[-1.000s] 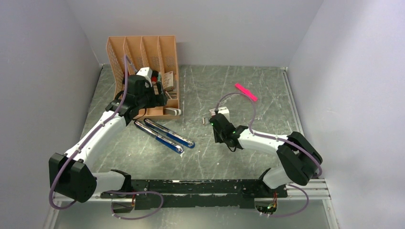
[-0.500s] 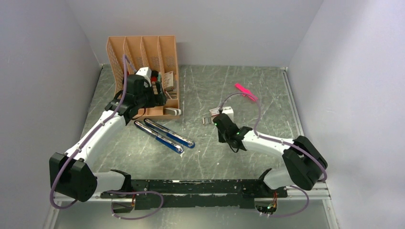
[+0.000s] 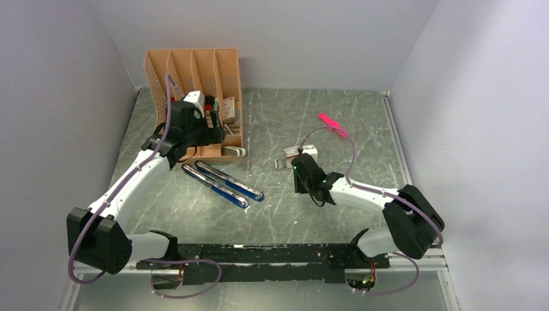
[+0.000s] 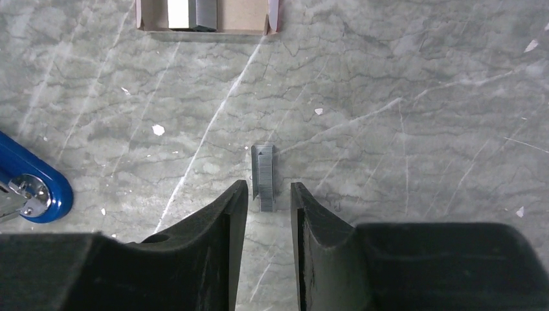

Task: Load the staples into the stapler
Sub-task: Pick up several staples from the center of the board.

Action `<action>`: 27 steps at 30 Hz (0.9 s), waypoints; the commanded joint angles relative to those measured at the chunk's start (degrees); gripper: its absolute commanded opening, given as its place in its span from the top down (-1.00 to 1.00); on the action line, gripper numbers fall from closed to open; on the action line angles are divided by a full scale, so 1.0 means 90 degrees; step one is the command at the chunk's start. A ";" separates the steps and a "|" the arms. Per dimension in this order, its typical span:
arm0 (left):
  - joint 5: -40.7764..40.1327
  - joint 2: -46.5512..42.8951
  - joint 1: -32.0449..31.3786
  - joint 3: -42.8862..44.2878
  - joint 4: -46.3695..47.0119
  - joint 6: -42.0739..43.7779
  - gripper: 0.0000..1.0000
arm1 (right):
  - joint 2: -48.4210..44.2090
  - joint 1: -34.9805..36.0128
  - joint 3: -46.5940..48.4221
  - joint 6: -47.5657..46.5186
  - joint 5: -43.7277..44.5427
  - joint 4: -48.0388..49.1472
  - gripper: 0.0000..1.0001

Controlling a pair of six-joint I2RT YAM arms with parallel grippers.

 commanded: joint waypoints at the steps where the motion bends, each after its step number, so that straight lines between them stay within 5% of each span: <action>1: 0.0150 -0.0018 0.0061 0.0110 0.0115 0.0071 -0.72 | 0.0181 -0.0072 0.0124 0.0012 -0.0105 0.0122 0.31; 27: 0.0188 -0.0008 0.0098 0.0127 0.0099 0.0071 -0.70 | 0.0361 -0.0135 0.0091 0.0005 -0.0294 0.0258 0.67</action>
